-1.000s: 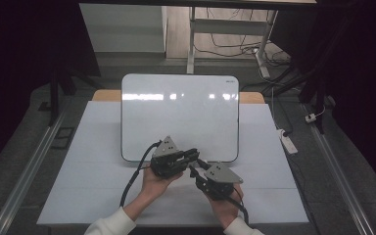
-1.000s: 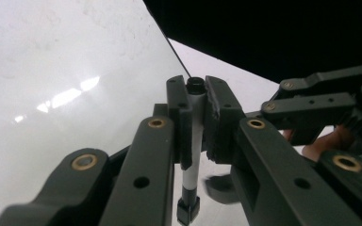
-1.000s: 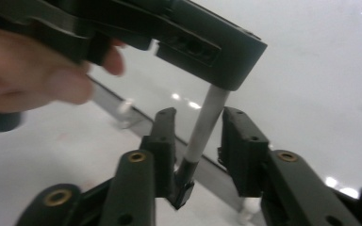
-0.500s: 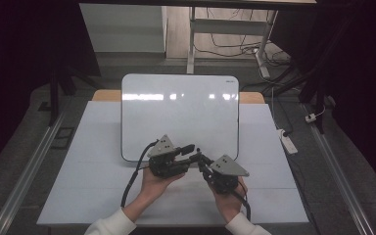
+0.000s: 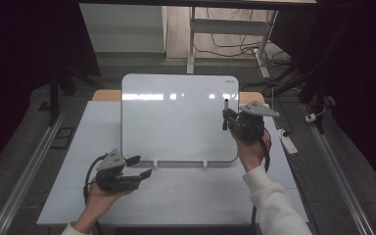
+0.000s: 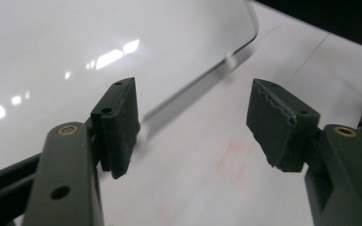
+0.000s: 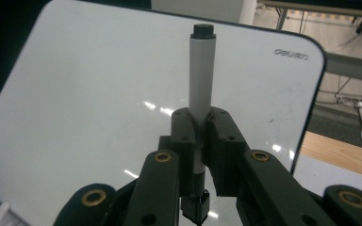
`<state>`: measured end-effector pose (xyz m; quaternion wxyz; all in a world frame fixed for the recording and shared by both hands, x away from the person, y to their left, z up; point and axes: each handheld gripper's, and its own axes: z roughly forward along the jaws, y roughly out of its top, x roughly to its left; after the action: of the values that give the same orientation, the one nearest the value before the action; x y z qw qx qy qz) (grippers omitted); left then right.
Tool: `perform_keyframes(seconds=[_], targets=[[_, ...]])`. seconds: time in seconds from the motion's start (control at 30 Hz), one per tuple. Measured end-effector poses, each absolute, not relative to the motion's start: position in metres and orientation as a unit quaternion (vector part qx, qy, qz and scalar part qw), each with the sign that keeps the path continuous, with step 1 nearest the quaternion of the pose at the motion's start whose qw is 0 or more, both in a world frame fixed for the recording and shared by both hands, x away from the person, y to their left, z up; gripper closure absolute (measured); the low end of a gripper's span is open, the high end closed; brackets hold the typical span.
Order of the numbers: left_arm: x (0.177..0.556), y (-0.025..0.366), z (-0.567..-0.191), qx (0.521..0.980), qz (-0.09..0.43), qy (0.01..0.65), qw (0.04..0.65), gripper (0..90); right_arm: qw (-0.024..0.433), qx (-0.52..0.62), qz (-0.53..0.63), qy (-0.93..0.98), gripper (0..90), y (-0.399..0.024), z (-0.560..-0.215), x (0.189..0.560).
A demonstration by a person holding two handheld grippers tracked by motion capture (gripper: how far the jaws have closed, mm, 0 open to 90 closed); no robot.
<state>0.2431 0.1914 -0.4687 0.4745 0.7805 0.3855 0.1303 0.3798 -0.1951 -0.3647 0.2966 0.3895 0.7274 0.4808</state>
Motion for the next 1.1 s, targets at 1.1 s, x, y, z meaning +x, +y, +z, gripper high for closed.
perform_keyframes(seconds=[1.1], targets=[[0.224,0.24,-0.511,0.778,0.13,0.442,0.427,30.6,0.28,0.478,0.36,0.751,79.2,-0.184,-0.355,0.5]])
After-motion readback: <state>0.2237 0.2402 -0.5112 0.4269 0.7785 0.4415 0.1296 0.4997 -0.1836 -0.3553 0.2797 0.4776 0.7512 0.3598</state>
